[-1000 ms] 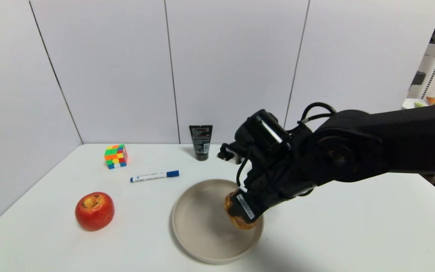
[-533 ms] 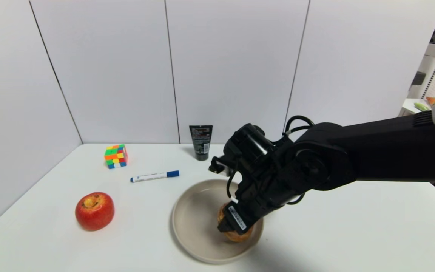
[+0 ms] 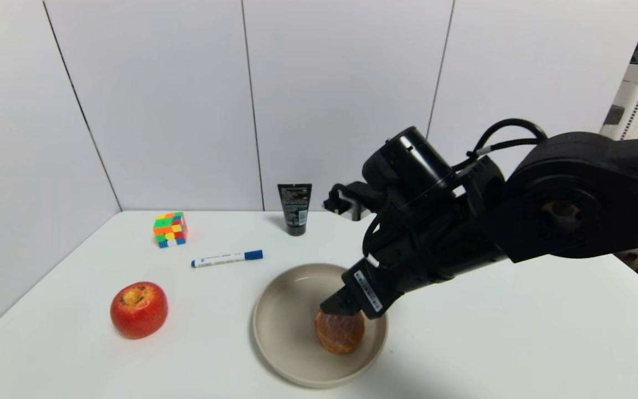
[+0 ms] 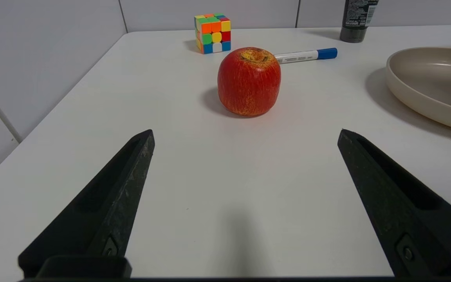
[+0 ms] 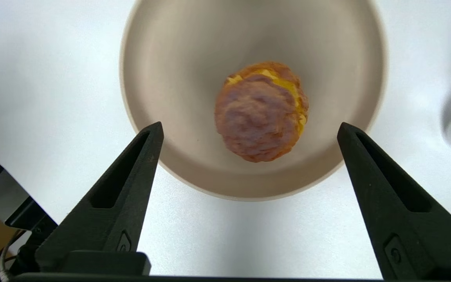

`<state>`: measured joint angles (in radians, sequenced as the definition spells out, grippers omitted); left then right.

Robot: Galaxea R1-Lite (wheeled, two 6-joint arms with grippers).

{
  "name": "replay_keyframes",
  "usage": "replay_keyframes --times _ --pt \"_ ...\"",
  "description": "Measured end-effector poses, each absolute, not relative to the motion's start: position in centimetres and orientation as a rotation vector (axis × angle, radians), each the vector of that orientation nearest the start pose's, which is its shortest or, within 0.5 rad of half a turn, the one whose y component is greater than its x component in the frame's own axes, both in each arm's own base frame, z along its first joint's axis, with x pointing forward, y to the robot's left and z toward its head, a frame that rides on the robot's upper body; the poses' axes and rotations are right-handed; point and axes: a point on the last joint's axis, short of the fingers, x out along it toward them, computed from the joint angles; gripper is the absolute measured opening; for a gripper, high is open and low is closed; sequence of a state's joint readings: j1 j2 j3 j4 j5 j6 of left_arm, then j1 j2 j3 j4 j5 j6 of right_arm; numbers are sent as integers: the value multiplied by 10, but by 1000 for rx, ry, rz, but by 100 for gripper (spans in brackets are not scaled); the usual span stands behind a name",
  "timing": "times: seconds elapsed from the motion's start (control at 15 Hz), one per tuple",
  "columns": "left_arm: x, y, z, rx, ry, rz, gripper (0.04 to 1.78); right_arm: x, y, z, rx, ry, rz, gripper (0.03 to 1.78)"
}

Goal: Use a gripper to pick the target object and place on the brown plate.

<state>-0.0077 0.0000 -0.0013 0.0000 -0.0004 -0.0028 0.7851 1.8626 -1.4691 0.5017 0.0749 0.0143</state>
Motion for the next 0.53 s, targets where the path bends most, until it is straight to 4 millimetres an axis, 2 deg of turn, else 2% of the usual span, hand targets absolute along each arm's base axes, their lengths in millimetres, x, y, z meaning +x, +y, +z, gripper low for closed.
replay_keyframes --times 0.27,0.53 --pt "-23 0 76 -2 -1 -8 169 222 218 252 -266 744 801 161" --pt "-23 0 76 -3 -1 -8 169 175 167 302 -196 563 801 165"
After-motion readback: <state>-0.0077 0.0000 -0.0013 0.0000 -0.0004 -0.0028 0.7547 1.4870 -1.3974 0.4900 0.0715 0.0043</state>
